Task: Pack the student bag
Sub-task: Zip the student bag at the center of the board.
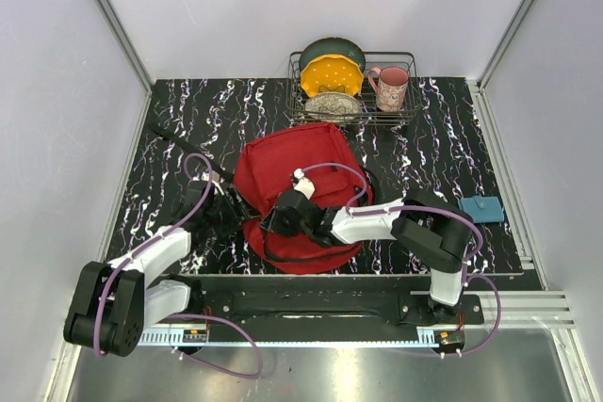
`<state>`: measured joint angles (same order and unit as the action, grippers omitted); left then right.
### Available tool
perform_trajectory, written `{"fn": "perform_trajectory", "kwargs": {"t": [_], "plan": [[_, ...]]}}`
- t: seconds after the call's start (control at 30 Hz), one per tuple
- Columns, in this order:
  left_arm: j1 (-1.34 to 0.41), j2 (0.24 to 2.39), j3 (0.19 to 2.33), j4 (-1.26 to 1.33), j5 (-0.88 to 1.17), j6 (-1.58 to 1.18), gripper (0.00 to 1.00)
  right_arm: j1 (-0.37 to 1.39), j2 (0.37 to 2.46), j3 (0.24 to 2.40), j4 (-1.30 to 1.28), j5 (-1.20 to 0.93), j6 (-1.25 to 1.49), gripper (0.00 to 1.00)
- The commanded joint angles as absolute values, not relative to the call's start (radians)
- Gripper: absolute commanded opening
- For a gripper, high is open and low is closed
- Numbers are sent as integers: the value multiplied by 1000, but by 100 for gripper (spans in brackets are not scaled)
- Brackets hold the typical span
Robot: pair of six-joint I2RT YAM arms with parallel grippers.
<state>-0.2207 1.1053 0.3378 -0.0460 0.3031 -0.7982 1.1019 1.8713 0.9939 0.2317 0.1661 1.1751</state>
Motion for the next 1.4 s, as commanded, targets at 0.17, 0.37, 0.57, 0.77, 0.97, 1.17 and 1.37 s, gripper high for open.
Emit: {"fn": "perform_trajectory", "kwargs": {"t": [0.17, 0.37, 0.57, 0.77, 0.97, 1.17, 1.37], "plan": [[-215, 1088, 328, -12, 310, -795, 67, 1098, 1871, 993, 242, 144, 1161, 20], [-216, 1094, 327, -6, 318, -795, 66, 1098, 1878, 991, 264, 123, 1149, 3], [-215, 1088, 327, -3, 322, -793, 59, 1103, 1801, 944, 330, 103, 1060, 0], [-213, 1143, 342, 46, 325, -788, 42, 1115, 1668, 838, 454, 9, 951, 0], [-207, 1225, 380, 130, 376, -804, 50, 1115, 1608, 755, 587, -119, 916, 0], [-209, 1275, 437, 155, 391, -801, 54, 1115, 1583, 692, 696, -222, 927, 0], [-195, 1339, 489, 170, 402, -801, 0, 1115, 1580, 655, 765, -271, 953, 0]]}}
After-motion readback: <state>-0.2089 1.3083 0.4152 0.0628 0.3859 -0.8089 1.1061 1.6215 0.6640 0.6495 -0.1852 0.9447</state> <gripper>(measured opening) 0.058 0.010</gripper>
